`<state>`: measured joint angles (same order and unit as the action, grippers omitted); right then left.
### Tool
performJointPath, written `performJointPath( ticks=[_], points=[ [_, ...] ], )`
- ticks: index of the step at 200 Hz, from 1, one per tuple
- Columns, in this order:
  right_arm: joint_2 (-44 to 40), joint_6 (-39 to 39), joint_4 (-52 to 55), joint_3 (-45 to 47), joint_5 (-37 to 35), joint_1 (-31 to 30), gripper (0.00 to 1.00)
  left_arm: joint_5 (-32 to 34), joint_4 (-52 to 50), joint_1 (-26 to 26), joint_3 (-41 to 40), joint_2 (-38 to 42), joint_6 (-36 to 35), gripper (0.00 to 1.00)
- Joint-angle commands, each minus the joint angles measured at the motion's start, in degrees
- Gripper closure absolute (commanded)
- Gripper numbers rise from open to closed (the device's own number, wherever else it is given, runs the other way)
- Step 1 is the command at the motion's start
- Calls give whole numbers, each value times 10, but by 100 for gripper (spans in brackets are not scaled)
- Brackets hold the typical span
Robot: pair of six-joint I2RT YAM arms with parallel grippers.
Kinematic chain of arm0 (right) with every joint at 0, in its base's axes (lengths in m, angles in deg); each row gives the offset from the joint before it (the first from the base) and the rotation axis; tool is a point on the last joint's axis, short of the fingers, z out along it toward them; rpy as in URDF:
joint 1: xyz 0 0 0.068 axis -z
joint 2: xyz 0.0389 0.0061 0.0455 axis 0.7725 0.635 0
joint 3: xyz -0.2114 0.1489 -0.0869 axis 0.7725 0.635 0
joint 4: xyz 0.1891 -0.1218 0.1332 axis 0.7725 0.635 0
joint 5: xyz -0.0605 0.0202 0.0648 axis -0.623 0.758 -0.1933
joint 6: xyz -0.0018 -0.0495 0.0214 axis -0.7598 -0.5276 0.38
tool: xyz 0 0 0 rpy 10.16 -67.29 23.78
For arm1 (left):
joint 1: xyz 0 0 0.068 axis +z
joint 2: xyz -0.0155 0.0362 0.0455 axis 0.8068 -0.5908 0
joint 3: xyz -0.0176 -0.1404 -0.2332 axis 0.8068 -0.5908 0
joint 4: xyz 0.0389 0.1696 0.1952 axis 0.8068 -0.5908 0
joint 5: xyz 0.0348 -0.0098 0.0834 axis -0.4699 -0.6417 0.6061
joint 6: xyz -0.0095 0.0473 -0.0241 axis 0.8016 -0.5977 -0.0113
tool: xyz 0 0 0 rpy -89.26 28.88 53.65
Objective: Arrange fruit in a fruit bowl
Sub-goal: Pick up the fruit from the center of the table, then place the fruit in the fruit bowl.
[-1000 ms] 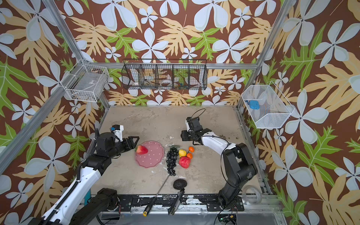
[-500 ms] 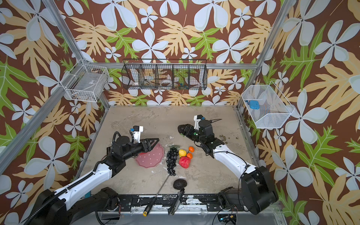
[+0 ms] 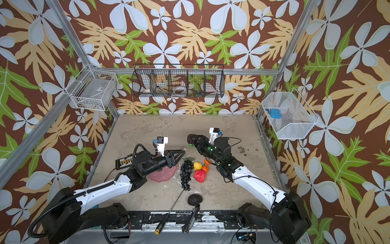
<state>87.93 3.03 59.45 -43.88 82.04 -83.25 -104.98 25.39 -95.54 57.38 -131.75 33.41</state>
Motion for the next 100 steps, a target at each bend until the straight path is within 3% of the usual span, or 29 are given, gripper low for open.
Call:
performJointPath(
  ticks=[1, 45, 100],
  points=[
    [0, 26, -36, 5, -22, -9, 45, 19, 48, -7, 8, -10, 8, 64],
    [1, 32, -42, 7, -36, -21, 45, 26, 61, -12, 18, -31, 18, 76],
    [14, 38, -59, 7, -33, -33, 46, 27, 60, -16, 32, -53, 25, 78]
  ],
)
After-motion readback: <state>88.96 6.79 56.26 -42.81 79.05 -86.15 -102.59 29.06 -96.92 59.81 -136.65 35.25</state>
